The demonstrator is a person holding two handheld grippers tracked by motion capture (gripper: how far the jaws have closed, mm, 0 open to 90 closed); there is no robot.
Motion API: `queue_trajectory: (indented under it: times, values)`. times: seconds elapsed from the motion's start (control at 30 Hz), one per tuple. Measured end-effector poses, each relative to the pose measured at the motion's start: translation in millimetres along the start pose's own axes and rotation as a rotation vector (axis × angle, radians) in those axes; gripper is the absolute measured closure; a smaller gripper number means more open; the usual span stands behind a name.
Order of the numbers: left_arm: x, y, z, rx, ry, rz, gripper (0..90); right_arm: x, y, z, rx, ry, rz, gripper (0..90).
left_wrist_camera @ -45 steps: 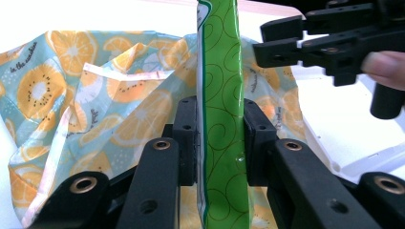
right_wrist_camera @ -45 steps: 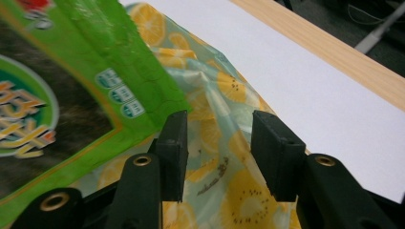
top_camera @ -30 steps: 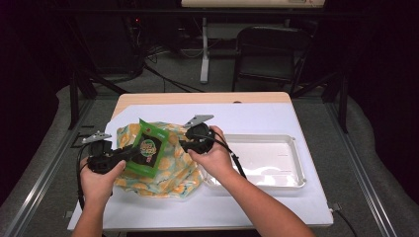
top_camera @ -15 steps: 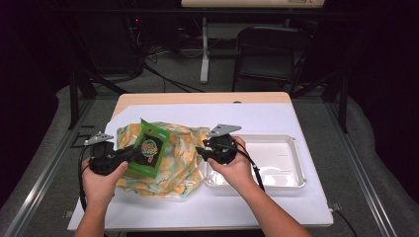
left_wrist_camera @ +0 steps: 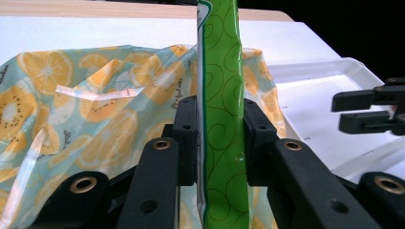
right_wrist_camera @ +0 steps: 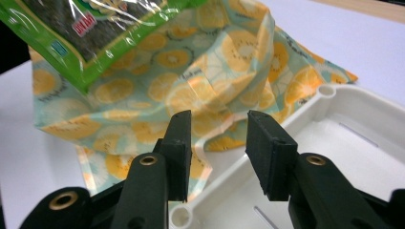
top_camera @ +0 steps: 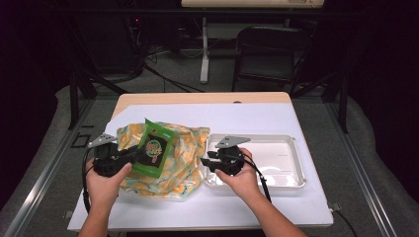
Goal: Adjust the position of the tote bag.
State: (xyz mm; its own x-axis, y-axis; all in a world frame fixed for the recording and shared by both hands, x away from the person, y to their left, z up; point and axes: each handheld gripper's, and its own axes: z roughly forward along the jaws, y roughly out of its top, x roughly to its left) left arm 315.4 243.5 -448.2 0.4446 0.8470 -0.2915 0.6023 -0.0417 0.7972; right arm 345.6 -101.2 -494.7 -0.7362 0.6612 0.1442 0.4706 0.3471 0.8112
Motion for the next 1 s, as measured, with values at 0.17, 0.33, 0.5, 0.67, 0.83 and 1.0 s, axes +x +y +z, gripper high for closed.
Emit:
queue_trajectory:
  times: [0.17,0.33,0.5,0.67,0.83,1.0]
  values:
    - [-2.0,0.3,-2.0,-0.014,-0.006,0.009,72.5,2.2,-2.8,0.2,-0.006,-0.001,0.002,61.2]
    - [-6.2,0.8,-2.9,-0.025,-0.009,0.021,72.5,7.1,-3.8,-0.4,-0.019,0.003,-0.003,61.3]
    - [-10.6,1.1,-3.4,-0.036,-0.014,0.036,72.6,8.0,-5.0,-1.8,-0.021,0.013,-0.001,61.3]
    - [-15.8,1.2,-3.6,-0.048,-0.025,0.057,72.5,9.4,-4.7,-2.9,-0.034,0.037,0.016,61.6]
    - [-24.6,1.2,-2.9,-0.060,-0.032,0.084,72.5,12.2,-4.5,-2.4,-0.048,0.060,0.031,61.5]
    - [-32.7,0.2,0.2,-0.063,-0.047,0.105,72.5,14.8,-4.1,-2.6,-0.054,0.084,0.039,61.1]
